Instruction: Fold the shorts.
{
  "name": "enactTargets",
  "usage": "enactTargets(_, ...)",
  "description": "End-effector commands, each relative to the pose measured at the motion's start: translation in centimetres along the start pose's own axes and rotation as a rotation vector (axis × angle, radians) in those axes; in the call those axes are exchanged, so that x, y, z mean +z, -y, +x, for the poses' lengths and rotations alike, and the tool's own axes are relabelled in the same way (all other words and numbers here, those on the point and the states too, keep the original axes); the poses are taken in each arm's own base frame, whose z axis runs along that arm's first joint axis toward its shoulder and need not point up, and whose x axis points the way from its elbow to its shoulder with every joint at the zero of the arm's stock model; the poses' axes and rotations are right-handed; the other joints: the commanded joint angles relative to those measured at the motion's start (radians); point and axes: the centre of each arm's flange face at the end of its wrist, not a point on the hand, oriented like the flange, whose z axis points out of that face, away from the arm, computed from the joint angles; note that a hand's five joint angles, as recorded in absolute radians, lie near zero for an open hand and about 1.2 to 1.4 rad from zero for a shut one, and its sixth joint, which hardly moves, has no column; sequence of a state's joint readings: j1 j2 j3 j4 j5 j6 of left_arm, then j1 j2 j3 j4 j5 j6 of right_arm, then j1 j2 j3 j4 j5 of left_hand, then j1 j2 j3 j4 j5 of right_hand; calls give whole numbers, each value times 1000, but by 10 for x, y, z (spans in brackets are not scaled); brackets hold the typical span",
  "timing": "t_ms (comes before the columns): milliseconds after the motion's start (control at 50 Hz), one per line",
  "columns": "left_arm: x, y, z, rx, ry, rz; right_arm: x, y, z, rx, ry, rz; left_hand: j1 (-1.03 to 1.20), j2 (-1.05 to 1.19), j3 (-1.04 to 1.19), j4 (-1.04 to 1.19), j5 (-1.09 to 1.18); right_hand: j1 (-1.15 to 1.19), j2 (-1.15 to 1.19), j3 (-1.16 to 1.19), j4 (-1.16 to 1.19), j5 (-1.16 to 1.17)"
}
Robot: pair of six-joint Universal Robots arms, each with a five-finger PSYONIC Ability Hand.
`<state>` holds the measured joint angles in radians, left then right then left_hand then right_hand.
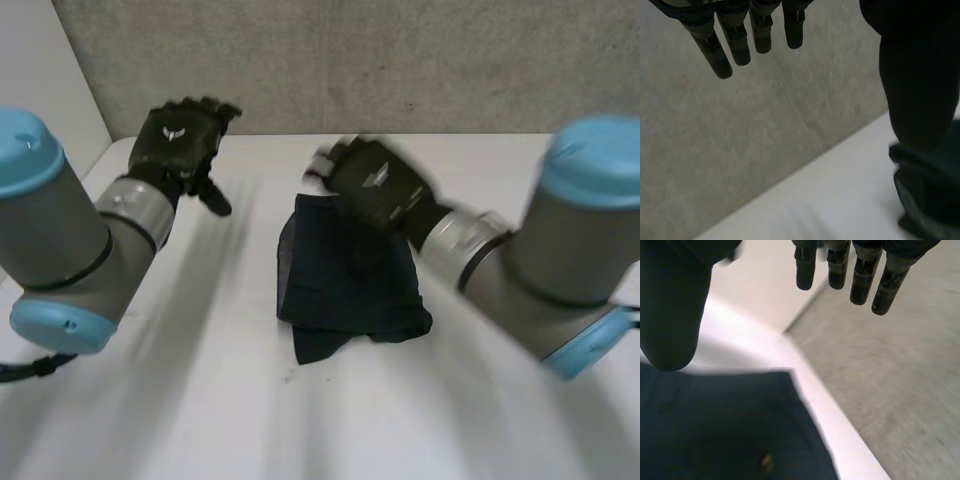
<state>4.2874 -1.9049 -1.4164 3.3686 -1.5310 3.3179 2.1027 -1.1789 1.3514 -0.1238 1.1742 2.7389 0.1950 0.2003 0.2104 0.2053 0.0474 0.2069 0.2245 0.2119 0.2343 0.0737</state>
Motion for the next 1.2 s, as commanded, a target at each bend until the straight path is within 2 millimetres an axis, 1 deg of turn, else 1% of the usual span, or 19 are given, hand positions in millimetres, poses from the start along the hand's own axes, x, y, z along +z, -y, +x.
enactTargets(20, 9, 35, 28, -61, -75, 74, -18, 10, 68, 333, -226, -13, -20, -26, -36, -31, -47, -32, -50, -37, -60, -74)
enactTargets(60, 14, 28, 39, -73, -101, 52, -19, 6, 74, 328, -260, -51, -20, -26, -36, -31, -47, -32, -50, -37, -60, -74)
enactTargets(140, 21, 3, 72, -85, -177, -35, -9, -24, 74, 316, -282, -192, -14, -19, -29, -24, -41, -32, -50, -37, -60, -74)
enactTargets(160, 22, -9, 85, -82, -204, -79, -3, -36, 73, 312, -275, -241, -14, -19, -29, -24, -41, -32, -50, -37, -60, -74)
enactTargets(240, 27, -51, 103, -68, -229, -210, 9, -66, 68, 335, -244, -337, 10, 4, -6, -1, -17, -32, -50, -37, -60, -74)
enactTargets(320, 27, -83, 103, -44, -164, -320, 21, -91, 63, 351, -215, -386, 10, 4, -6, -1, -17, -32, -50, -37, -60, -74)
enactTargets(480, 17, -119, 98, -2, -111, -463, 36, -133, 42, 364, -138, -472, 18, 13, 3, 8, -8, -32, -50, -37, -60, -74)
enactTargets(560, 14, -123, 96, 5, -107, -493, 37, -144, 33, 317, -101, -513, 18, 13, 3, 8, -8, -32, -50, -37, -60, -74)
enactTargets(700, 13, -122, 96, 68, -123, -492, 37, -143, 32, 216, -82, -520, 16, 10, 0, 5, -11, -32, -50, -37, -60, -74)
enactTargets(820, 15, -107, 96, 119, -137, -450, 37, -126, 38, 188, -94, -485, 16, 10, 0, 5, -11, -32, -50, -37, -60, -74)
enactTargets(920, 16, -62, 86, 93, -114, -350, 32, -93, 54, 164, -134, -411, 13, 7, -3, 2, -14, -32, -50, -37, -60, -74)
enactTargets(940, 15, -42, 78, 83, -97, -308, 29, -75, 63, 156, -166, -369, 13, 7, -3, 2, -14, -32, -50, -37, -60, -74)
enactTargets(1000, 14, -7, 58, 62, -49, -233, 22, -46, 75, 142, -236, -283, 4, -1, -12, -6, -23, -32, -50, -37, -60, -74)
enactTargets(1020, 11, 17, 39, 41, 0, -184, 17, -23, 86, 148, -316, -213, -5, -10, -20, -15, -32, -32, -50, -37, -60, -74)
enactTargets(1060, 7, 38, 21, 15, 46, -137, 7, 3, 99, 166, -418, -140, -2, -7, -18, -12, -29, -32, -50, -37, -60, -74)
enactTargets(1080, 4, 49, 10, -4, 73, -114, -4, 25, 110, 172, -492, -89, 1, -4, -15, -9, -26, -32, -50, -37, -60, -74)
enactTargets(1120, -6, 78, -22, -71, 152, -43, -17, 42, 117, 174, -550, -69, 13, 7, -3, 2, -14, -32, -50, -37, -60, -74)
enactTargets(1160, -13, 90, -43, -110, 198, -21, -34, 55, 124, 163, -592, -85, 16, 10, 0, 5, -11, -32, -50, -37, -60, -74)
enactTargets(1200, -23, 94, -59, -147, 215, -51, -41, 55, 126, 162, -596, -121, 13, 7, -3, 2, -14, -32, -50, -37, -60, -74)
